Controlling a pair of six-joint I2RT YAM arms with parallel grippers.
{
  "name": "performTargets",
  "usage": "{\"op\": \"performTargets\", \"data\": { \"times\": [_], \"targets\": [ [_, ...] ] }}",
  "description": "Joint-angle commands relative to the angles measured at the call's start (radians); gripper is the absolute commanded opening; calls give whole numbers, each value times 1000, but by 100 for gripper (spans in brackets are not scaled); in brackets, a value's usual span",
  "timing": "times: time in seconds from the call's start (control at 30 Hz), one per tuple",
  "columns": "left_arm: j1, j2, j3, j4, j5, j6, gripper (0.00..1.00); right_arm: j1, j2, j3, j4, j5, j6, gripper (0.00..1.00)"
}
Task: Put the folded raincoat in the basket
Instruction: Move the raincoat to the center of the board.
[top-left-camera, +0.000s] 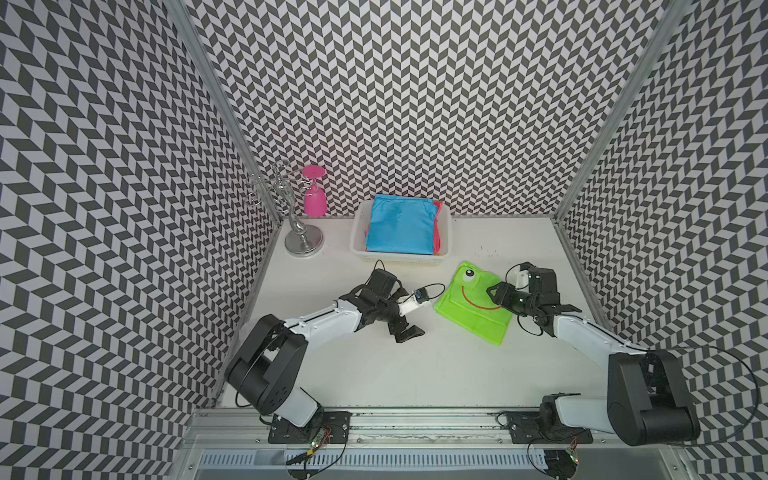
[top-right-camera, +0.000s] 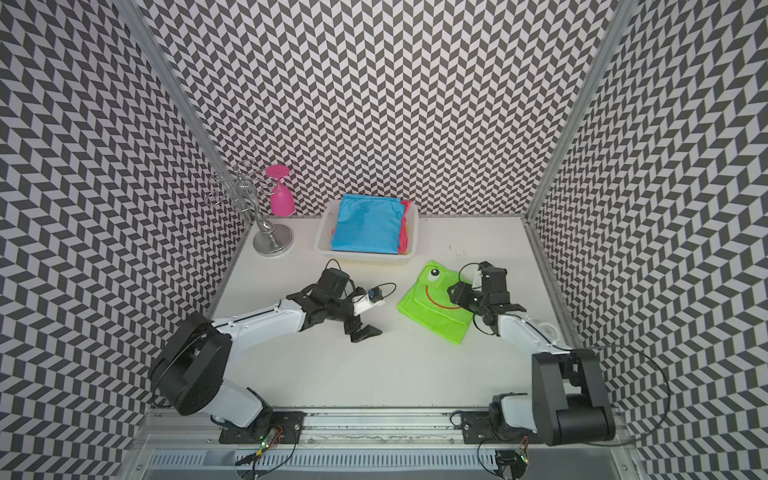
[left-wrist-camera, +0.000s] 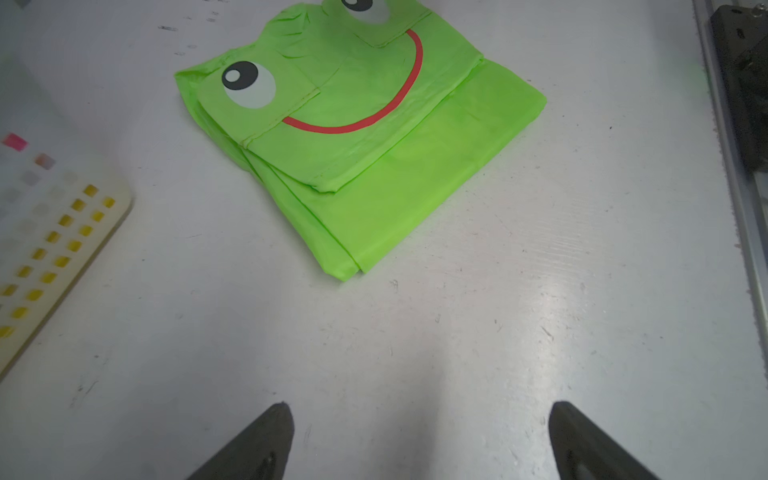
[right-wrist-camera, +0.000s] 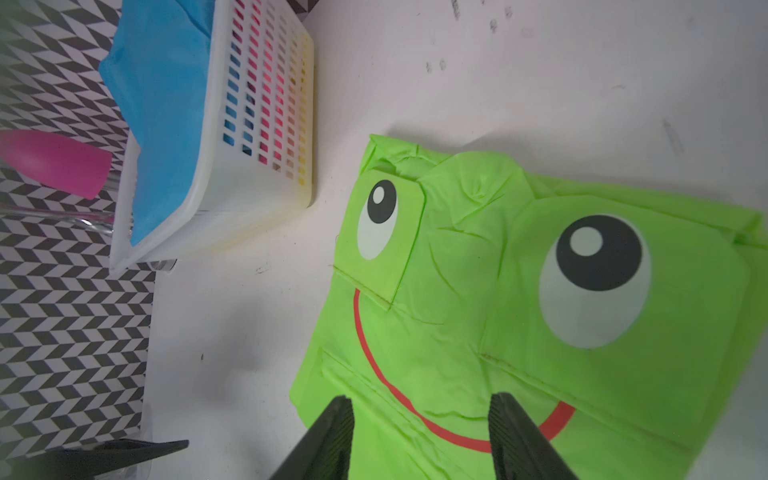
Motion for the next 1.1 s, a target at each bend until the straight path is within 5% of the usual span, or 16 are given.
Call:
{"op": "performTargets", "data": {
  "times": [0.0, 0.33, 0.53, 0.7, 0.93, 1.07],
  "targets": [
    [-10, 90, 78, 139, -86, -159, 100, -38, 1, -35, 13, -9, 14, 57],
    [-78, 250, 201, 209, -155, -317, 95, -194, -84, -139, -14, 27, 18, 60],
    [-113, 319, 210, 221, -119, -369, 79, -199, -71, -177, 10, -57, -6, 59],
    [-136, 316, 191, 209, -23, -311, 64, -199, -24, -177, 27, -120, -66, 56],
    [-143, 295, 137, 131, 187, -158, 60, -199, 36, -151, 16, -193, -134, 52],
    [-164, 254, 86, 80, 216, -64, 61, -195, 61, -147, 2, -223, -176, 47]
  ]
}}
